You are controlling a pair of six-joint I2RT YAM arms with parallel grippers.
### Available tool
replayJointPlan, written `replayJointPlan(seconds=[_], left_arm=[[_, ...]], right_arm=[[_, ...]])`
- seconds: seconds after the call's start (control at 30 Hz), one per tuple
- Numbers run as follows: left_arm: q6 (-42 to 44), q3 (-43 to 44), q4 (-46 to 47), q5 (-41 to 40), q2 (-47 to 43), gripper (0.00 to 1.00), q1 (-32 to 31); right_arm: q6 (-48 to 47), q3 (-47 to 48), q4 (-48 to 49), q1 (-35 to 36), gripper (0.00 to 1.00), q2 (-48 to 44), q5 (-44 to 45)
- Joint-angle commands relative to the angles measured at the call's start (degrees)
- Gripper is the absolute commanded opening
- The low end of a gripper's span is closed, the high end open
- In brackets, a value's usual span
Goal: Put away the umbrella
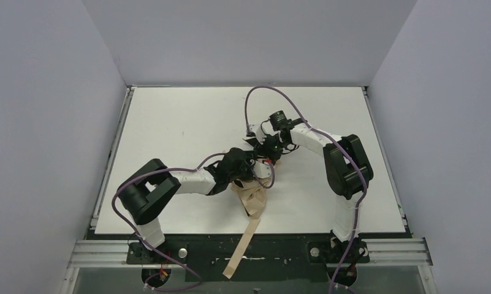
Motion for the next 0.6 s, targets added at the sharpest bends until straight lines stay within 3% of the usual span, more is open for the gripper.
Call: replayJointPlan(seconds=[0.0, 0.07, 0.13, 0.2, 0.43, 0.57], left_arm=[[-4.0, 0.1, -0.2, 0.2, -6.4, 0.54, -0.7], [-5.6, 0.1, -1.7, 0.6, -8.8, 0.57, -0.7], [-7.1, 0.2, -5.0, 1.2, -11.6, 0.72, -0.7], [-9.0, -0.1, -7.6, 1.6, -15.0, 0.78, -0.6], [-15.0, -3.2, -19.4, 6.4, -30.4, 0.79, -0.3], [-17.3, -7.7, -20.3, 9.1, -39.1, 0.79, 2.3]], right_arm=[[-1.1, 0.0, -1.7, 0.2, 0.31, 3.1, 2.4], [-1.2, -0.2, -1.5, 0.1, 0.31, 3.1, 3.1], [-1.4, -1.1, 0.0, 0.1, 0.28, 2.4, 4.9], [-1.9, -2.3, 2.1, 0.1, 0.25, 1.5, 7.3], [-7.9, -6.9, 9.3, 1.2, 0.15, -2.1, 14.5], [-12.5, -12.1, 16.1, 2.3, 0.13, -5.7, 16.2]])
